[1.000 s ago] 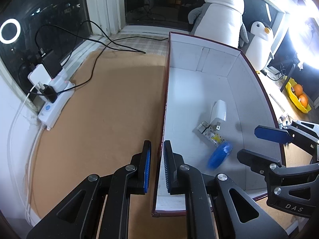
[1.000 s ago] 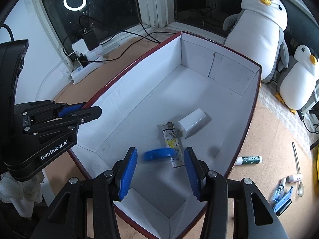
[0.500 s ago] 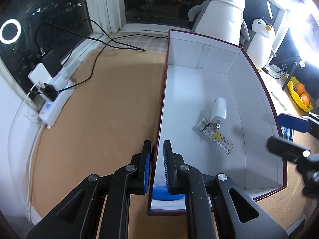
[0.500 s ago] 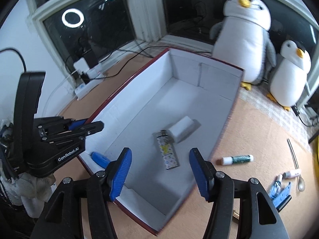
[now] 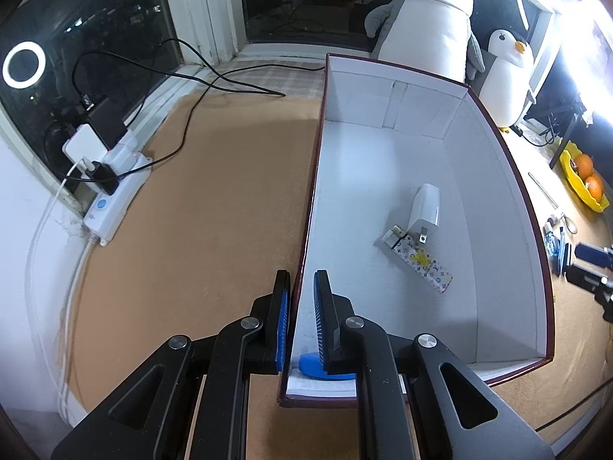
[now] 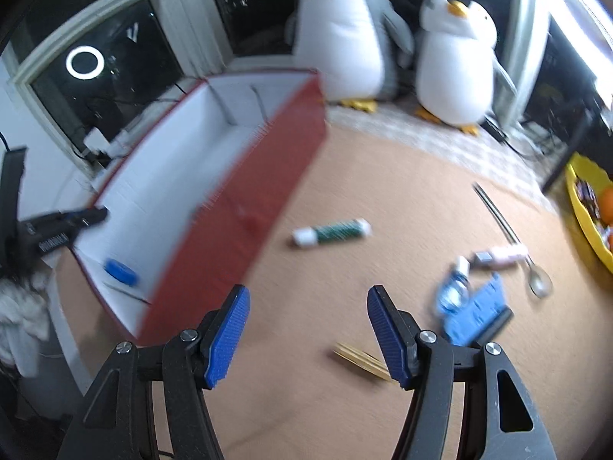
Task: Organize rigid objects
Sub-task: 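Move the right gripper back to the wooden clothespin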
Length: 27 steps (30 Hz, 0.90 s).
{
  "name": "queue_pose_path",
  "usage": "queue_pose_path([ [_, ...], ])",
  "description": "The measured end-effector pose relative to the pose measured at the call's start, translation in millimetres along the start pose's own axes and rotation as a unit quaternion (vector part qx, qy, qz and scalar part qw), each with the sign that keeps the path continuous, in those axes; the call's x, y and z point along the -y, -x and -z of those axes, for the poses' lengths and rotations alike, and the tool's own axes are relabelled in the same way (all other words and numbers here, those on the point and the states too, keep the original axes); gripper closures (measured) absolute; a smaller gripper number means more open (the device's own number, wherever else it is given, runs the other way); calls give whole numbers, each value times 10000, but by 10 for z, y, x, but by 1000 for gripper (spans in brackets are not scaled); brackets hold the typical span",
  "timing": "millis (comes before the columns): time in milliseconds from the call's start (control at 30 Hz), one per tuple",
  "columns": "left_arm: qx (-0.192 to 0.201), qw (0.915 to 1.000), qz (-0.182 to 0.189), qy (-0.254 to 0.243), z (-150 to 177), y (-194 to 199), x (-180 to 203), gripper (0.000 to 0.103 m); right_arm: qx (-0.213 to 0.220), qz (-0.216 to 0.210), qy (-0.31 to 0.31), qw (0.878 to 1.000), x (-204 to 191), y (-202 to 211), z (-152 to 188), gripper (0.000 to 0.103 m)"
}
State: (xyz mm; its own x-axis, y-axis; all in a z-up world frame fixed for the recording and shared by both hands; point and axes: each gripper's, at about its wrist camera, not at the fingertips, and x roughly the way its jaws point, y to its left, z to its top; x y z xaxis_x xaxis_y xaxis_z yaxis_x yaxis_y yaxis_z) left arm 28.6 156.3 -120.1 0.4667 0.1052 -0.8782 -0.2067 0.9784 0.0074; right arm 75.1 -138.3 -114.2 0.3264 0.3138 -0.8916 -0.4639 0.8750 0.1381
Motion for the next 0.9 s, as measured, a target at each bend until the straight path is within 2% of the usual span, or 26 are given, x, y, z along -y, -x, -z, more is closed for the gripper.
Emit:
queue_pose_path([
  [300,-90,9998,-183,-54,-33,-29,51,92,-527,202,327,9979,308,-257,337,43],
  [667,-173,9993,-328,-93,-57,-75,94,90,-737,242,693,9946,268,-503,371,43],
  [900,-196,9991,-355,-85,-70,-91,100,90,-839,278,769,9931,262,-587,373,53],
])
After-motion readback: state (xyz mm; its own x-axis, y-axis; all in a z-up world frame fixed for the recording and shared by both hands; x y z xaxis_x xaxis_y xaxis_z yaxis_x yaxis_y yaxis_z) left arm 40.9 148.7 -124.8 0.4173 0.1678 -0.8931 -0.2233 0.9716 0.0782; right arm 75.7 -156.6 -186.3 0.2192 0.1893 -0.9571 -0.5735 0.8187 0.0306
